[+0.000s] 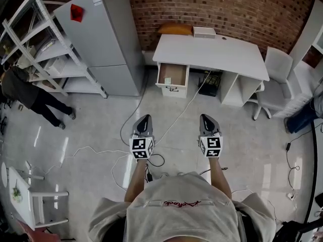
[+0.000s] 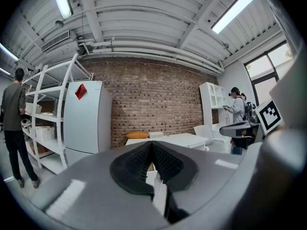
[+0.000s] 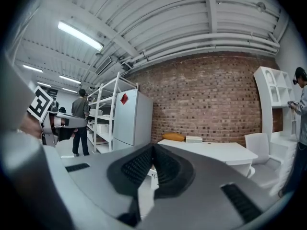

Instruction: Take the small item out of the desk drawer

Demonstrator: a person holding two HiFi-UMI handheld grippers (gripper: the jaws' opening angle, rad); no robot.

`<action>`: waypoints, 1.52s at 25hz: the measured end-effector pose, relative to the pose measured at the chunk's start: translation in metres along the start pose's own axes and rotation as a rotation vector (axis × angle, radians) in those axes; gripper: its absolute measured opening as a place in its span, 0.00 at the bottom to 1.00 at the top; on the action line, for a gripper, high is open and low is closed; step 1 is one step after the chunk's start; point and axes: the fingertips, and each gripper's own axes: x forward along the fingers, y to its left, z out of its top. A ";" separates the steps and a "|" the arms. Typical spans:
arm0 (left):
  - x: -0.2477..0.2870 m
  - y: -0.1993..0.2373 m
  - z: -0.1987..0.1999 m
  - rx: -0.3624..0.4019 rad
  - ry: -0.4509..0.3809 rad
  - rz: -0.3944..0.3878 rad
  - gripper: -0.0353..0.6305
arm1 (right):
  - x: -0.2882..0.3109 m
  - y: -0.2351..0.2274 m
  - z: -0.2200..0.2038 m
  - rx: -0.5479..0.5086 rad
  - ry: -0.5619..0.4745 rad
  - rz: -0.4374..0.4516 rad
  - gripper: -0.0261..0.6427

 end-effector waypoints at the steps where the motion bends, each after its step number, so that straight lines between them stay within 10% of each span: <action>1: 0.001 -0.001 0.000 -0.002 0.000 0.006 0.07 | 0.000 -0.002 -0.001 0.000 0.000 0.005 0.06; 38: 0.096 0.001 -0.036 -0.044 0.047 0.002 0.07 | 0.078 -0.043 -0.032 -0.022 0.063 0.048 0.06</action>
